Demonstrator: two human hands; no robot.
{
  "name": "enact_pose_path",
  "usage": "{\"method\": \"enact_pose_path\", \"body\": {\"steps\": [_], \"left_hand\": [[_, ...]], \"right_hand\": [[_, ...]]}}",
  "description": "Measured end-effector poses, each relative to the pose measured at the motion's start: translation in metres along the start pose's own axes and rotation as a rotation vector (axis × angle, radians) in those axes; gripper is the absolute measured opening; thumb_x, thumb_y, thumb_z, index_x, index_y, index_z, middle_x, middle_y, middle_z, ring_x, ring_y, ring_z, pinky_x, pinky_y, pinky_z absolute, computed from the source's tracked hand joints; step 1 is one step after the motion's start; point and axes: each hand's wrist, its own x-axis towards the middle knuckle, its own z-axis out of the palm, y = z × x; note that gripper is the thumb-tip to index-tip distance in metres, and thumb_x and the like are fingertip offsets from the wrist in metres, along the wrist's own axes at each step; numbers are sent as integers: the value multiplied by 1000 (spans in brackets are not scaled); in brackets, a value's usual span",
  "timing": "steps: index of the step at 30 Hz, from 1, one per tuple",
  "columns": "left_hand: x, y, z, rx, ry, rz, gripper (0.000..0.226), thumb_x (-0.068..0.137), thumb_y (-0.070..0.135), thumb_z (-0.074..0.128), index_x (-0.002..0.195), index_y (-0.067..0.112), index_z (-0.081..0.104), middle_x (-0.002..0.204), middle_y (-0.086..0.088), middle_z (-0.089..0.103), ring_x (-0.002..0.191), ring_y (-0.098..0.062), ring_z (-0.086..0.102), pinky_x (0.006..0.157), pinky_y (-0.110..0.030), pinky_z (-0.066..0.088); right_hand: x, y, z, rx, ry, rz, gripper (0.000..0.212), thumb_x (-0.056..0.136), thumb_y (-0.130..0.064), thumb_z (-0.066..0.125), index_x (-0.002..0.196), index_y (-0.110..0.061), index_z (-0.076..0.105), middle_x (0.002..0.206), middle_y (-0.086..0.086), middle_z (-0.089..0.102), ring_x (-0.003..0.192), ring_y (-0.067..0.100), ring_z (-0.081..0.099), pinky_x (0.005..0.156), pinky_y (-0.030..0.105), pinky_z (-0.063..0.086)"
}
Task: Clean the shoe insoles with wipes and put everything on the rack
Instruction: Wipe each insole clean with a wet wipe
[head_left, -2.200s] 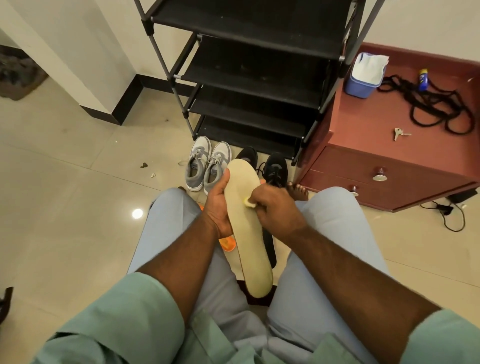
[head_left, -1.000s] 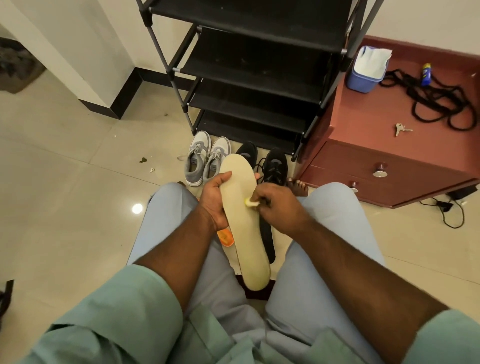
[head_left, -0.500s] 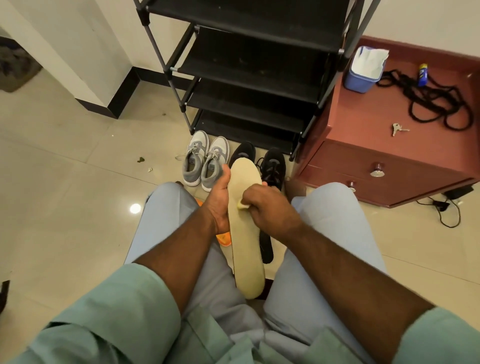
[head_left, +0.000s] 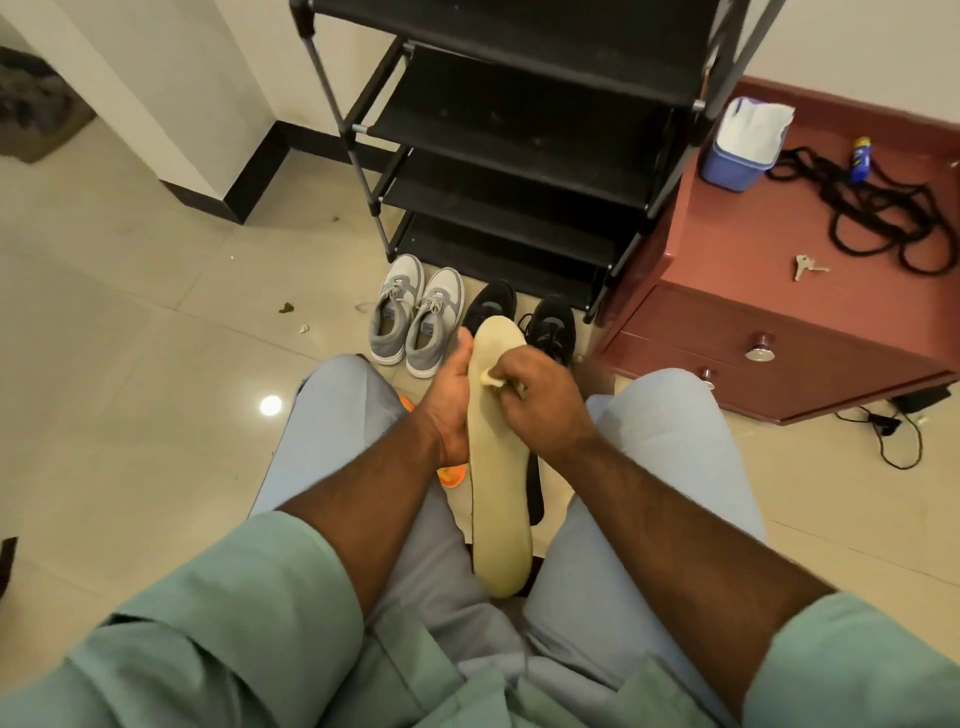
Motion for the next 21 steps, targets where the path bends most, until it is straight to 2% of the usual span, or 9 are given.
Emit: {"method": "enact_pose_path", "body": {"steps": [1,5,7,9,11,13,17,20,21], "left_hand": [[-1,0,0,3,1,-9,89,87,81,24,122,11,65,110,-18,67,104,-32,63,98,-45,45],[0,4,-7,-75,5,-4,92,88,81,26,132,8,59,119,-16,65,105,-31,62,103,-43,43],[3,3,-6,-90,5,1,90,89,80,27,119,7,70,115,-17,68,101,-30,66,100,-43,44],[4,-2,-1,-78,-9,-12,86,88,79,30,108,9,76,107,-17,70,98,-30,68,97,-43,47],[3,-8,3,-99,-10,-35,80,86,80,35,110,13,74,104,-16,70,99,-30,67,96,-44,47],[3,-10,2,-129,7,-31,80,86,79,38,114,11,72,107,-17,69,101,-31,65,99,-45,45],[6,1,-6,-219,17,36,84,90,76,34,125,7,66,127,-18,60,111,-39,59,112,-51,35],[9,0,-3,-227,21,54,82,91,75,34,103,6,76,104,-15,71,92,-31,68,100,-43,45],[8,-4,0,-198,21,42,80,89,76,37,103,7,76,100,-15,71,92,-30,68,98,-42,47]], "right_hand": [[-2,-1,0,19,-14,5,12,78,1,61,88,-5,65,89,7,63,85,20,57,78,33,50],[-21,-7,-5,-27,-299,-217,12,77,-2,59,86,-5,66,88,8,64,83,22,59,75,31,49],[-17,-6,-3,-28,-237,-202,12,76,-5,58,84,-7,66,85,7,64,82,21,60,75,36,51],[-7,-8,2,24,-46,-65,10,76,-8,58,83,-8,65,84,2,62,82,18,58,77,40,50],[1,-10,4,86,123,27,8,75,-5,60,81,-7,65,82,-1,59,81,13,54,74,31,47],[-1,-10,3,111,84,23,7,75,-2,64,81,-6,64,83,1,60,81,13,55,74,26,46],[-23,-13,7,90,-108,-49,6,70,-4,66,75,-6,65,78,5,62,74,15,56,67,32,49],[-13,-19,10,133,18,63,4,69,-8,65,73,-7,64,73,3,61,70,14,55,66,30,47],[-6,-20,10,145,78,114,4,70,-8,65,74,-7,65,74,2,61,71,13,55,67,27,46]]}}
